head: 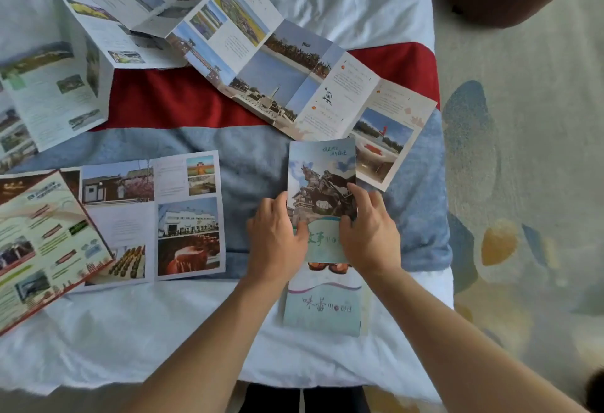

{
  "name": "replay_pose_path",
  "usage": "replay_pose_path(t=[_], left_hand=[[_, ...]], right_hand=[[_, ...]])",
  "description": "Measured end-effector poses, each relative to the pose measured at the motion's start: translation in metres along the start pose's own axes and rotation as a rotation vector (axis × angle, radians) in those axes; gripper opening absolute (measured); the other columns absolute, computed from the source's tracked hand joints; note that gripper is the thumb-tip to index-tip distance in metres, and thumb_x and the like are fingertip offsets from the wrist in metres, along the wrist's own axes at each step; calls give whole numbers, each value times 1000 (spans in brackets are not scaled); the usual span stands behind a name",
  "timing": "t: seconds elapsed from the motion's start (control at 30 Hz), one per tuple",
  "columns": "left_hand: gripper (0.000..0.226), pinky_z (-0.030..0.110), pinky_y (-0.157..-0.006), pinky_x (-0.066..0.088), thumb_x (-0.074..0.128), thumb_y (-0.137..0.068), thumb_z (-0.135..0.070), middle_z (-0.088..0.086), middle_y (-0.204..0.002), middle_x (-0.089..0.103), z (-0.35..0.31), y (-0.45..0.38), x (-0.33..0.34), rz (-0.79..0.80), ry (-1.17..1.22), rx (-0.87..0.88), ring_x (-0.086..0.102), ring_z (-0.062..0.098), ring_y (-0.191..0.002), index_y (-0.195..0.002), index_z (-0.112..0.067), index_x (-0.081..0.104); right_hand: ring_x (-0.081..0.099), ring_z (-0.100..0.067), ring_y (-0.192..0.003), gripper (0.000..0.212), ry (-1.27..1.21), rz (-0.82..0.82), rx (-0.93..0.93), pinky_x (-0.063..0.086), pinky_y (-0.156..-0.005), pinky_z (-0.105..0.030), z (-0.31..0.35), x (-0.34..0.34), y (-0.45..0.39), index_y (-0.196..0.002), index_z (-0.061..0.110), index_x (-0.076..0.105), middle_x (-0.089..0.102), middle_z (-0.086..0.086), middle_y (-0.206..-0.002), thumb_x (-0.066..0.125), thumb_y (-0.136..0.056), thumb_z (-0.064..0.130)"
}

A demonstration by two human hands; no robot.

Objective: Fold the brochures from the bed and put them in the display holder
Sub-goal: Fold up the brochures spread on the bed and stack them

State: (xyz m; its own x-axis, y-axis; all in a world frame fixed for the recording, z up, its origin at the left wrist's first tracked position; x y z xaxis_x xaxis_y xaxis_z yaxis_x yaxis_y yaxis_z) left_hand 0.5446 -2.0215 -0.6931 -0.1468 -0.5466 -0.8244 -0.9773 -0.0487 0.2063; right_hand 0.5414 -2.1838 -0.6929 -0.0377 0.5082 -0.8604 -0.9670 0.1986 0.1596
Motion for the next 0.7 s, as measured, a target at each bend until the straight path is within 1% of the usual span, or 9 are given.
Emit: replay_pose_path(t=[0.07,0.13,0.2,0.3,0.4,0.53,0.63,0.7], left_hand=[[55,44,-87,38,68,-88,-23,13,-110,56,10,16,3,18,-3,9,55,33,-101,-136,-6,49],[64,45,-86,39,70,-86,-22,13,-114,58,16,34,7,32,2,33,56,32,-103,-142,-6,42],[73,46,-86,41,72,-85,-20,13,-119,58,20,49,11,42,-8,76,56,31,-107,-147,-6,36],[78,44,-88,39,73,-85,-21,10,-121,56,23,65,16,79,-31,129,54,28,-111,-150,-12,31],[73,43,-86,38,72,-85,-19,8,-111,55,26,75,19,117,-70,147,55,28,-103,-148,-15,36],[63,45,-84,39,71,-85,-20,8,-108,54,27,82,20,137,-120,158,56,31,-100,-142,-13,45],[62,44,-81,40,73,-83,-21,8,-105,55,29,86,21,128,-145,176,56,31,-98,-139,-12,47],[63,43,-82,39,72,-84,-23,7,-106,55,31,87,22,133,-157,179,56,30,-99,-140,-13,46]], right_hand=[[63,-30,-93,54,29,-10,7,48,-62,-36,-5,8,21,-140,21,50,56,-4,-124,58,-88,10],[63,-32,-86,55,50,-24,10,42,-56,-33,-11,13,42,-138,20,53,57,-4,-120,61,-85,8],[62,-32,-84,56,60,-37,15,41,-56,-32,-17,16,59,-136,19,55,58,-5,-114,63,-83,7],[61,-32,-86,56,61,-51,21,45,-57,-34,-25,17,78,-134,17,55,58,-5,-110,65,-80,7],[61,-32,-83,55,76,-58,17,43,-56,-32,-28,17,91,-132,16,56,58,-6,-106,68,-78,7],[61,-34,-78,55,119,-57,-7,44,-54,-33,-29,15,102,-128,13,59,59,-8,-99,73,-75,6],[61,-37,-79,55,136,-56,-28,50,-57,-38,-28,14,104,-126,9,61,60,-11,-96,74,-73,5],[62,-38,-80,54,159,-52,-36,50,-63,-42,-28,13,105,-125,8,62,60,-12,-94,75,-73,6]])
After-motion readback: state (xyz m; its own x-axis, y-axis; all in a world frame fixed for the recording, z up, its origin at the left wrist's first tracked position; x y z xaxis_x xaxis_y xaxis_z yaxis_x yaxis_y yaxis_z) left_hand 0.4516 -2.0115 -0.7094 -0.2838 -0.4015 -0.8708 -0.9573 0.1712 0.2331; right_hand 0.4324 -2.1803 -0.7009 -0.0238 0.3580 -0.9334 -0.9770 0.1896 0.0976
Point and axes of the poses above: each hand's wrist, its own y-axis away from the middle knuckle, its own x-axis out of the palm, z = x × y, the point moved 3 cm from there along -y, towards the middle knuckle
